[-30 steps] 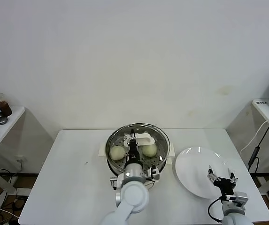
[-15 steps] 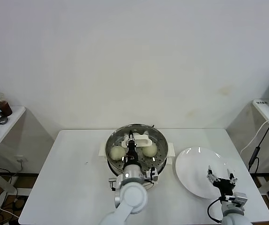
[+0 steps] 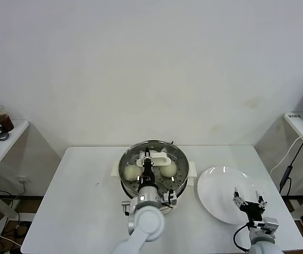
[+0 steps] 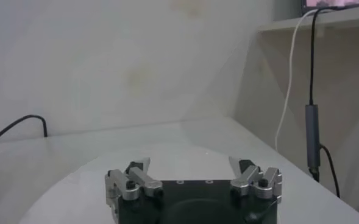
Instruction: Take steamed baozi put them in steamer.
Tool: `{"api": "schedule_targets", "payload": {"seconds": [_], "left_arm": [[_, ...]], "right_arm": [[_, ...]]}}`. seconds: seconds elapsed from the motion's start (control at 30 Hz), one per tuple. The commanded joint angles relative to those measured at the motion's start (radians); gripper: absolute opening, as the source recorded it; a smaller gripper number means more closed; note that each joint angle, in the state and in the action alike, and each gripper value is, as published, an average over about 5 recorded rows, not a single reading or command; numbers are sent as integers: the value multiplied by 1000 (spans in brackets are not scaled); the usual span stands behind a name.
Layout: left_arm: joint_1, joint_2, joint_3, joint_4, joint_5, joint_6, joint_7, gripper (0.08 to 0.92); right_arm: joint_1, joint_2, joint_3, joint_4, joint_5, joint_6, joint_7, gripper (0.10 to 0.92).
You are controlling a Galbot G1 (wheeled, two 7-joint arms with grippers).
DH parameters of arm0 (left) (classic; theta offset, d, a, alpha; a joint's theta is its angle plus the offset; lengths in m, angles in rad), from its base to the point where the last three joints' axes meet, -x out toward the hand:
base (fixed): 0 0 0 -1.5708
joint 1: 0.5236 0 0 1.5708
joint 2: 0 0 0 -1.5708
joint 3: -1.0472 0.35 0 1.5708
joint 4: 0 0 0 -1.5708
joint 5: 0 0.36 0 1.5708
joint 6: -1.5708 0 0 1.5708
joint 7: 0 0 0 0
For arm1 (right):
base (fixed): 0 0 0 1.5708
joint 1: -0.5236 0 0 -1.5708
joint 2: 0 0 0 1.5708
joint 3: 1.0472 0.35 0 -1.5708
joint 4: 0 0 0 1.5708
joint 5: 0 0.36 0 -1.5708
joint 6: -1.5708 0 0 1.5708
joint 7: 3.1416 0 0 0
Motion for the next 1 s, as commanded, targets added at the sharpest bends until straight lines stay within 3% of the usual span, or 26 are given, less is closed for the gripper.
{"api": "schedule_targets", "payload": {"seconds": [0.03,0.63,0.83,1.0], "left_arm": [[50,15,-2,-78,-52,-32,2,224],[158,106,-17,-387,-97,-25,88,741],[259,143,-168,-571,-268,-64,34,820],[320,157,-281,-641,-505,-139,-113,823]], "right_arm": [[2,2,-1,0,1,-2,2,823],[2,15,-4,-2,-2,-15,2,823],[-34,9,-36,55,-20,-41,-36,823],[-58,9,-83,99,-42,-19,-69,823]]}}
